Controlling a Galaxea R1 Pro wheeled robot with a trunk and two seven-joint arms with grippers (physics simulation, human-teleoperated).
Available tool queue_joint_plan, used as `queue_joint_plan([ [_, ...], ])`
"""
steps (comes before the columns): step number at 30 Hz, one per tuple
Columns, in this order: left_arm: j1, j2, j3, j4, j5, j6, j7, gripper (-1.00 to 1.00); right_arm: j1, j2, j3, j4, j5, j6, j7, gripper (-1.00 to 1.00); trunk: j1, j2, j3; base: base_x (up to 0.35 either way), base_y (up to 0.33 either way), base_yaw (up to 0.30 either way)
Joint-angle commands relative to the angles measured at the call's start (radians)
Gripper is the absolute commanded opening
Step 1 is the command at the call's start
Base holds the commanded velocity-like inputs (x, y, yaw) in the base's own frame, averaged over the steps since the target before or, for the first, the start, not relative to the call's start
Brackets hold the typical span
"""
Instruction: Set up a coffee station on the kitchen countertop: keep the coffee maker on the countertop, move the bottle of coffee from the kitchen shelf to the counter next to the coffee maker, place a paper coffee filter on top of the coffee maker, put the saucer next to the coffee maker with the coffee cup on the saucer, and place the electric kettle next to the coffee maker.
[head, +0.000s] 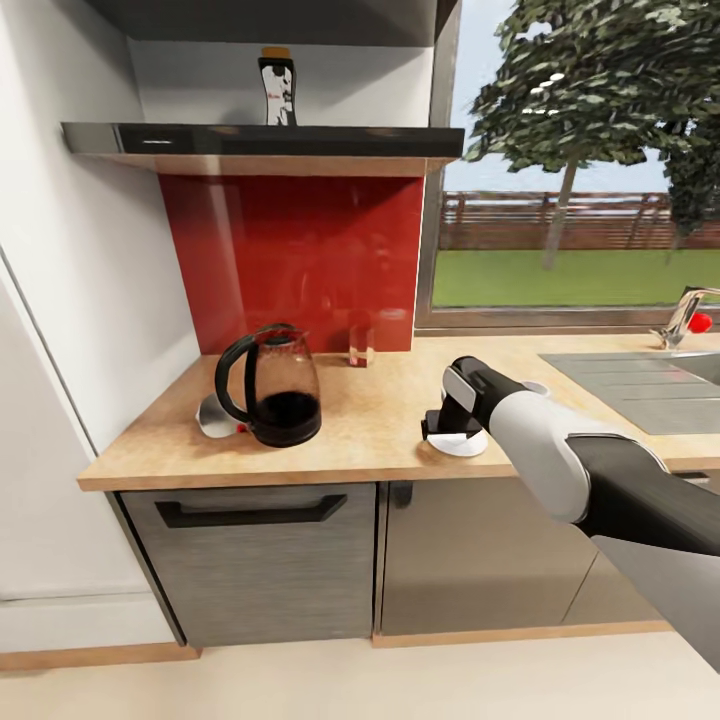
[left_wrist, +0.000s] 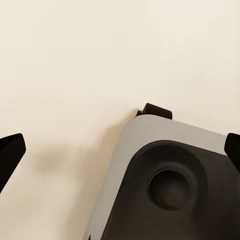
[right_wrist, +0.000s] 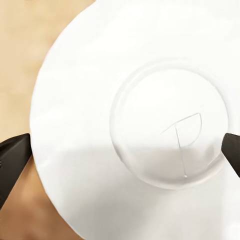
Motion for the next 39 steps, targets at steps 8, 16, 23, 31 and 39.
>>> queue_joint_plan([
  [8,0.0,0.0,-0.003,-0.002,0.004,-0.001,0.003,1.0,0.001,0.002,-0.007,0.049,-0.007,0.005,-0.013,-1.0,0.001,0.0,-0.001,0.0,0.0,0.0],
  [16,0.0,0.0,-0.003,-0.002,0.003,-0.001,0.003,1.0,0.001,0.003,-0.007,0.055,-0.007,0.007,-0.015,-1.0,0.001,0.0,-0.001,0.0,0.0,0.0],
  [23,0.0,-0.001,-0.003,-0.002,0.003,-0.001,0.003,1.0,0.001,0.004,-0.007,0.055,-0.006,0.007,-0.018,-1.0,0.001,0.0,-0.001,0.0,0.0,0.0],
  [31,0.0,-0.001,-0.003,-0.002,0.003,-0.001,0.003,1.0,0.001,0.013,-0.007,0.055,-0.006,0.007,-0.022,-1.0,-0.007,0.014,0.005,0.0,0.0,0.0],
  [39,0.0,-0.001,-0.005,-0.002,0.004,0.0,0.003,1.0,0.001,0.015,-0.007,0.055,-0.005,0.009,-0.023,-1.0,-0.038,0.07,0.03,0.0,0.0,0.0],
])
